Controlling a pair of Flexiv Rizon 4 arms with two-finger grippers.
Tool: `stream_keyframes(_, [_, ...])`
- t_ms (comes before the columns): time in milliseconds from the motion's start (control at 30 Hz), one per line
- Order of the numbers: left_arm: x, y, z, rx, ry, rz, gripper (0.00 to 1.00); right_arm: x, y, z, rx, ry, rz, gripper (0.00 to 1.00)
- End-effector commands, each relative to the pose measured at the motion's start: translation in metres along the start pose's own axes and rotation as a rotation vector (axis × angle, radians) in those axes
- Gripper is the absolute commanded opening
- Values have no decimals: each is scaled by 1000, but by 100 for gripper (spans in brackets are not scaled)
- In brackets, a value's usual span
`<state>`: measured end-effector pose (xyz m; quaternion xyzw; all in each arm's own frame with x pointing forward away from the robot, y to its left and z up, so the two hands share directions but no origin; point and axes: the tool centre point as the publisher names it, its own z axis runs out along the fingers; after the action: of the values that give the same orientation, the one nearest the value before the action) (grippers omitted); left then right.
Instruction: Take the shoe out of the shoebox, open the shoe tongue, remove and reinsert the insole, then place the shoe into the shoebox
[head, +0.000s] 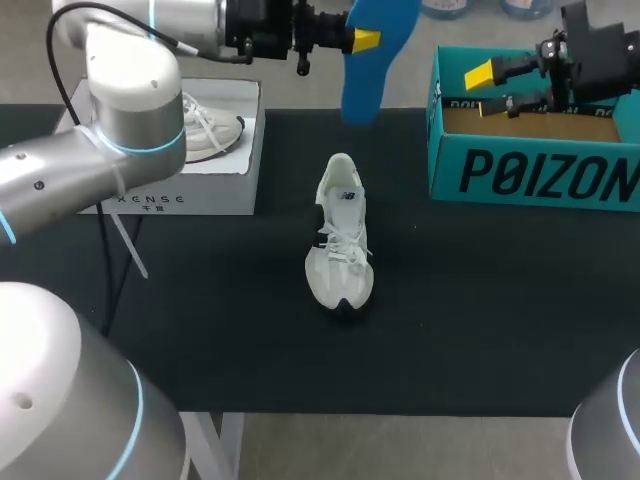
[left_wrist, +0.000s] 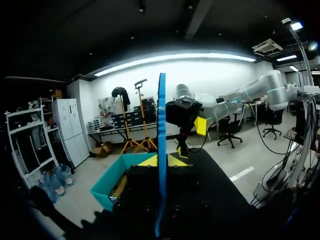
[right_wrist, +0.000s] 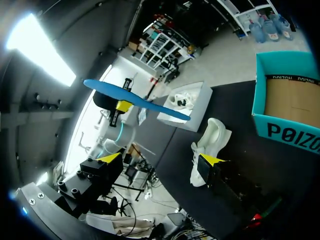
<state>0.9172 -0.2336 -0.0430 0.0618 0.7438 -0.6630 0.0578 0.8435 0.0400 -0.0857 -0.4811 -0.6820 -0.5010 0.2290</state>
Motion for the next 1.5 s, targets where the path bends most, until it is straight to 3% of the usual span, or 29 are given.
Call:
stream_keyframes(33, [-7, 7, -4, 54, 79, 53, 0, 0, 0, 1, -2, -1, 1, 100])
stream_keyframes(400, [-7, 7, -4, 54, 79, 53, 0, 0, 0, 1, -2, -1, 1, 100])
stream_keyframes(467, [-14, 13, -4, 0, 39, 284, 0, 0, 0, 1, -2, -1, 1, 100])
stream_keyframes(533, [-19, 12, -4, 59, -18, 478, 0, 0, 0, 1, -2, -1, 1, 100])
stream_keyframes(633, [-23, 9, -6, 20, -85, 763, 0, 0, 0, 1, -2, -1, 1, 100])
stream_keyframes(700, [-24, -1, -5, 56, -160, 924, 0, 0, 0, 1, -2, -1, 1, 100])
stream_keyframes(1300, [-24, -1, -5, 56, -160, 924, 0, 0, 0, 1, -2, -1, 1, 100])
stream_keyframes(1433, [-21, 0, -4, 147, -68, 1135, 0, 0, 0, 1, -2, -1, 1, 100])
stream_keyframes(1500, [-21, -3, -4, 173, -83, 1202, 0, 0, 0, 1, -2, -1, 1, 100])
